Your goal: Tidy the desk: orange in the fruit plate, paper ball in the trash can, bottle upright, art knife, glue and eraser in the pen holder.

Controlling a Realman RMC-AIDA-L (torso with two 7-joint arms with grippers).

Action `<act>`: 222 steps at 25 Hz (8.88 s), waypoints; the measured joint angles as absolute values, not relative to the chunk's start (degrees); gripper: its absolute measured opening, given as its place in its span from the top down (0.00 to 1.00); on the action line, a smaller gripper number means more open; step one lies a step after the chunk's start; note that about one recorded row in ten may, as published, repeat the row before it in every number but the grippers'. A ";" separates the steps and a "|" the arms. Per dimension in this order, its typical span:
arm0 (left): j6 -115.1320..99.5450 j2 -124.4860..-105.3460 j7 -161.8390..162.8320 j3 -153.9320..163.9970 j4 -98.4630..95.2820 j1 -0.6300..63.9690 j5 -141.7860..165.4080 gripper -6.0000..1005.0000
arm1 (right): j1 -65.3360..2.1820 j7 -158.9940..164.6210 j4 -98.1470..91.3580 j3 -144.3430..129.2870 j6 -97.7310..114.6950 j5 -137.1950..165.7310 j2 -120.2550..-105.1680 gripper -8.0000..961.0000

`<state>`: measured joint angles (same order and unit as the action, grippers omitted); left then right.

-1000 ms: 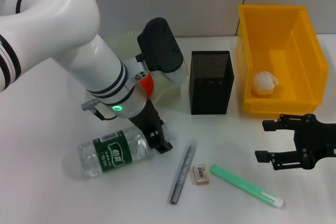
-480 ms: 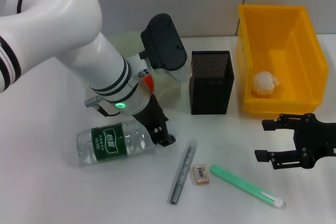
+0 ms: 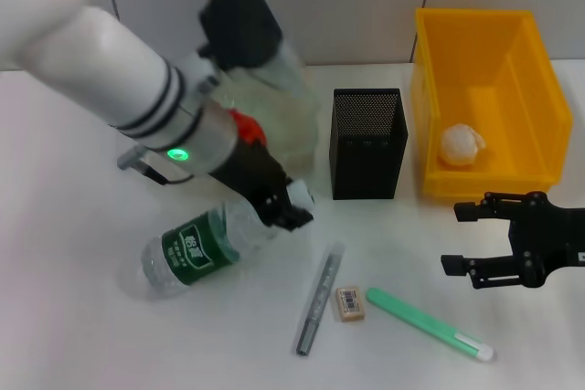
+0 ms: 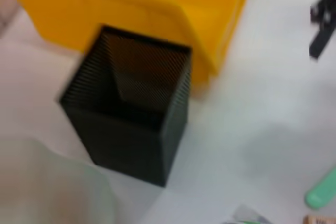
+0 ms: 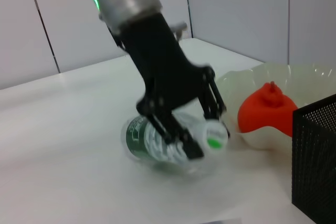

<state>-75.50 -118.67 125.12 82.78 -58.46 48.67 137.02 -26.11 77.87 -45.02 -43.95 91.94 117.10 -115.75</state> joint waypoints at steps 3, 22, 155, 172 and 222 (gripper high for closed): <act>-78.74 -118.55 124.32 77.80 -62.28 46.33 135.91 0.55 | -26.36 77.87 -45.00 -43.94 91.71 117.02 -115.75 0.13; -98.92 -116.77 110.35 44.71 -65.01 42.59 130.50 0.54 | -27.29 79.12 -45.21 -43.94 91.34 117.03 -115.80 0.13; -94.80 -117.96 65.14 49.69 -30.65 25.49 107.12 0.22 | -42.87 121.01 -65.79 -57.90 100.04 128.55 -115.52 0.16; -91.37 -118.04 63.73 50.01 -29.00 26.89 108.62 0.22 | -54.30 124.50 -63.75 -64.56 103.08 143.65 -117.28 0.17; -90.77 -118.12 64.58 49.92 -29.00 27.16 108.72 0.22 | -58.04 127.21 -53.65 -80.22 100.96 150.23 -119.27 0.18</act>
<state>-90.77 -118.12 64.58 49.92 -29.00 27.16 108.72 -58.04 127.21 -53.65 -80.22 100.96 150.23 -119.27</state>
